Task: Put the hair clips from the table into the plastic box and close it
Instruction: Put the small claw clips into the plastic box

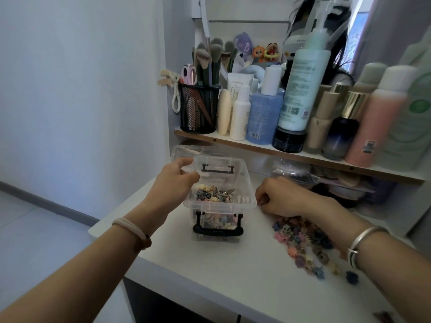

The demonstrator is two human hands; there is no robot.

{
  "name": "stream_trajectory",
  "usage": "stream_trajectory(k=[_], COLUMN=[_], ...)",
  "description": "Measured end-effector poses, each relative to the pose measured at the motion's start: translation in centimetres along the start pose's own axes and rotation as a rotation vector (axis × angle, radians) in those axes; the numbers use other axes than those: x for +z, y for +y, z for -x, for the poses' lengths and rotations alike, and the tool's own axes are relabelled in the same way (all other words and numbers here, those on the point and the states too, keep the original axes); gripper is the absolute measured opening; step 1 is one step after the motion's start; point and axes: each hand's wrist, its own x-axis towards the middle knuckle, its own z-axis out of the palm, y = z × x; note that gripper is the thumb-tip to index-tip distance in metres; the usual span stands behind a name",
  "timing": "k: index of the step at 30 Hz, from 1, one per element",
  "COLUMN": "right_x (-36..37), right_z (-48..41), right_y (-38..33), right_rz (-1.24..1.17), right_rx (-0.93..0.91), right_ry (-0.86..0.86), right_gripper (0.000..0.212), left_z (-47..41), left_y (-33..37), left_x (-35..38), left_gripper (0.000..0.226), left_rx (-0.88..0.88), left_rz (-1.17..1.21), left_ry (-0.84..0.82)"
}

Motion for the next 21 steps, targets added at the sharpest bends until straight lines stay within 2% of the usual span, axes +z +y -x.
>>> stream_trajectory(k=[8, 10, 13, 15, 17, 19, 21], right_x=[0.6, 0.1, -2.4, -4.2, -5.1, -4.8, -3.9], right_z=[1.4, 1.5, 1.9, 2.1, 2.1, 1.4, 0.3], right_y=[-0.5, -0.6, -1.9, -3.1, -4.1, -4.0, -3.1], right_rz=[-0.11, -0.221, -0.642, -0.841, -0.833, -0.786, -0.762], right_rx=[0.021, 0.046, 0.062, -0.051, -0.126, -0.075, 0.031], right_ry=[0.057, 0.184, 0.446, 0.406, 0.23, 0.179, 0.272], right_gripper=[0.025, 0.022, 0.017, 0.021, 0.028, 0.035, 0.034], left_z=[0.3, 0.3, 0.4, 0.5, 0.5, 0.4, 0.4], left_y=[0.0, 0.0, 0.0, 0.0, 0.1, 0.1, 0.0], left_x=[-0.2, -0.1, -0.1, -0.1, 0.0, -0.1, -0.1], left_gripper=[0.046, 0.046, 0.046, 0.047, 0.047, 0.047, 0.045], left_rx=[-0.013, -0.024, -0.031, -0.032, -0.027, -0.017, -0.011], left_rz=[-0.011, 0.001, 0.017, 0.028, 0.029, 0.02, 0.011], left_ry=[-0.015, -0.015, -0.01, -0.01, -0.009, -0.01, -0.008])
